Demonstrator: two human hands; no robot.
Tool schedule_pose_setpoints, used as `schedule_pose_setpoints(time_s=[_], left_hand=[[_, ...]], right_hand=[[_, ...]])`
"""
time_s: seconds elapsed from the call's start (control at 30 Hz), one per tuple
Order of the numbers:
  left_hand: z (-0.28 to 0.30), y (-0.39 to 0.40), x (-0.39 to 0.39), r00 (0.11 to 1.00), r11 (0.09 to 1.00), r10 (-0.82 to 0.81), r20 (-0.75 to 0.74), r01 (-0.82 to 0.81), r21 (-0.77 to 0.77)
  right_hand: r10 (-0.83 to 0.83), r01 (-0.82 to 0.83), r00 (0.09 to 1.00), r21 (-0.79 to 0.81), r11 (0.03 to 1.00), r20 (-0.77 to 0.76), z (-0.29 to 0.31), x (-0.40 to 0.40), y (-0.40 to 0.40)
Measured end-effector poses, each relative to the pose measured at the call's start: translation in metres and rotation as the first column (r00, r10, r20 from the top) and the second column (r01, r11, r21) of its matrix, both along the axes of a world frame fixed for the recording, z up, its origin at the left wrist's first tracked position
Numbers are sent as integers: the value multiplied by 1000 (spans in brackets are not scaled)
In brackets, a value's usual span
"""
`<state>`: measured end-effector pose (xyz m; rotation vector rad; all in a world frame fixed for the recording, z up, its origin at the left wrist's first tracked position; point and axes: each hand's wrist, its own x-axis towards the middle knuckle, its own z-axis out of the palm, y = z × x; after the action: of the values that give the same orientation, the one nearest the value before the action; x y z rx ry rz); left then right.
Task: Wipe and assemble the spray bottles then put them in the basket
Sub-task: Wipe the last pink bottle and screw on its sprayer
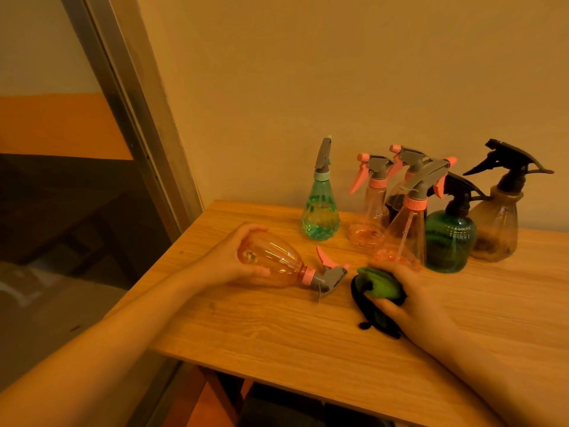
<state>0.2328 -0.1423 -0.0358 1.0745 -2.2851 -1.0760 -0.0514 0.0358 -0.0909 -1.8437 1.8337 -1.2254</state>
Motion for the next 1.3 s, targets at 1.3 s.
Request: schedule_pose_setpoints(time_s=[1.3], left_hand=[[-45,3,-6,837,966,218,-502,-113,231]], right_hand=[[279,-217,915,230,949,-290,16,4,-42]])
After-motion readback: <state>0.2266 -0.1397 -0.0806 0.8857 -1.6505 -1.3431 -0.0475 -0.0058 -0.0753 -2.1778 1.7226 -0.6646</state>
